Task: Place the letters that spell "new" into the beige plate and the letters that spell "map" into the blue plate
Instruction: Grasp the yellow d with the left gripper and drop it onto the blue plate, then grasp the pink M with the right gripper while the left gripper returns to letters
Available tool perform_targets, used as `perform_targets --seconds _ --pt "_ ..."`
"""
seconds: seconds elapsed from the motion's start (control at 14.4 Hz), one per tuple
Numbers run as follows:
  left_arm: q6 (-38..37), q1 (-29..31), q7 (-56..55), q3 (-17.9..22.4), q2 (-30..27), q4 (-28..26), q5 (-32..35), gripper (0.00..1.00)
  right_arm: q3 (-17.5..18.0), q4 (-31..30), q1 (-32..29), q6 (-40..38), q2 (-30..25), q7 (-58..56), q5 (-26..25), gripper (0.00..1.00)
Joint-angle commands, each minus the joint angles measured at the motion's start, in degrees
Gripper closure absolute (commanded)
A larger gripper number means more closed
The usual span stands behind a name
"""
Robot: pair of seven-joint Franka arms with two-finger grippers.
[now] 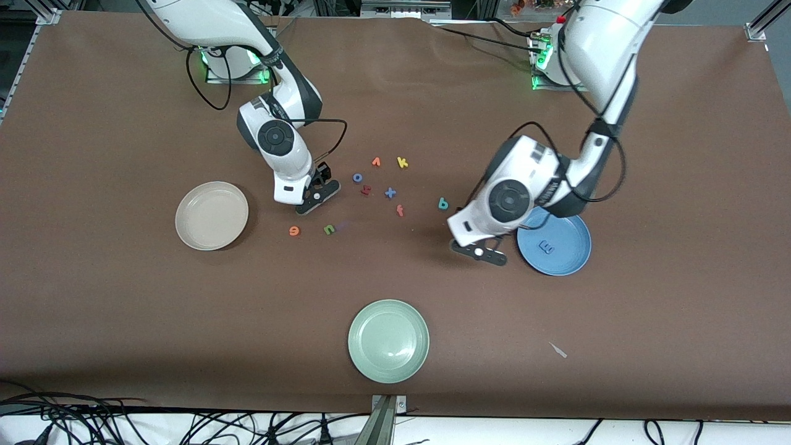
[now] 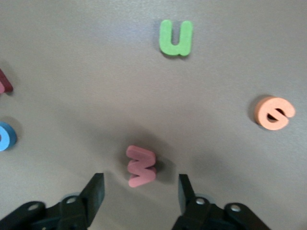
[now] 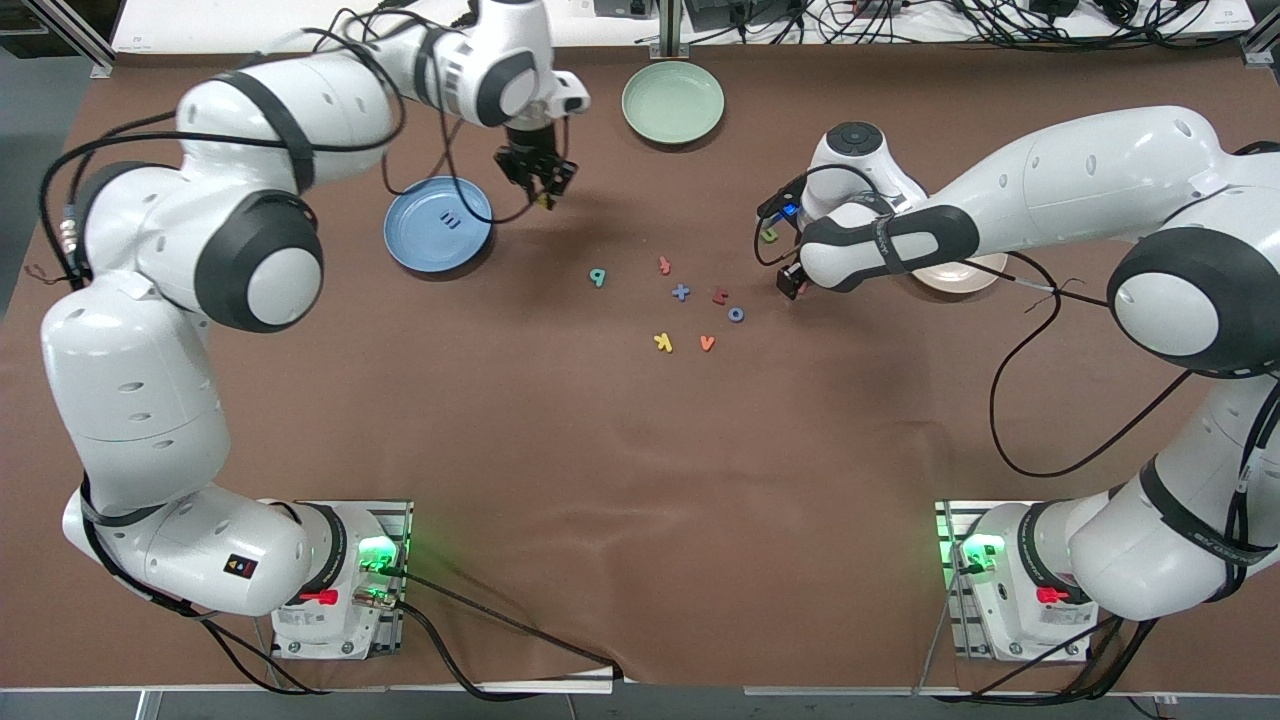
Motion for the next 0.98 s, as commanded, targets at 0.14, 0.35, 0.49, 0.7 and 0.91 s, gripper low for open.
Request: perform_targets --seconds 0.14,0.35,0.49,0.7,0.91 --pt "-3.5 8.8 12.5 -0.1 -1.0 -2.1 7.8 0.85 -0.1 2.7 0.8 0.8 2.3 0.6 0.3 0.33" --pt "-2.9 11.8 13.6 0.0 0.2 -4.0 9.0 0.84 -0.1 3.4 0.7 0.8 2.7 0.4 0.1 0.36" --pt "-2.7 12.6 13.6 0.0 1.7 -4.0 11.0 0.81 -0.1 3.4 0.7 0.8 2.9 0.0 0.1 0.39" --pt "0.5 13.8 13.4 0.1 3.4 -6.1 11.0 0.79 -0.1 3.4 0.7 0.8 3.5 -0.3 -0.2 0.43" --pt "1.4 15.1 13.5 0.1 3.1 -6.9 11.1 0.69 -0.2 3.4 0.4 0.4 3.5 -1.8 -0.4 0.50"
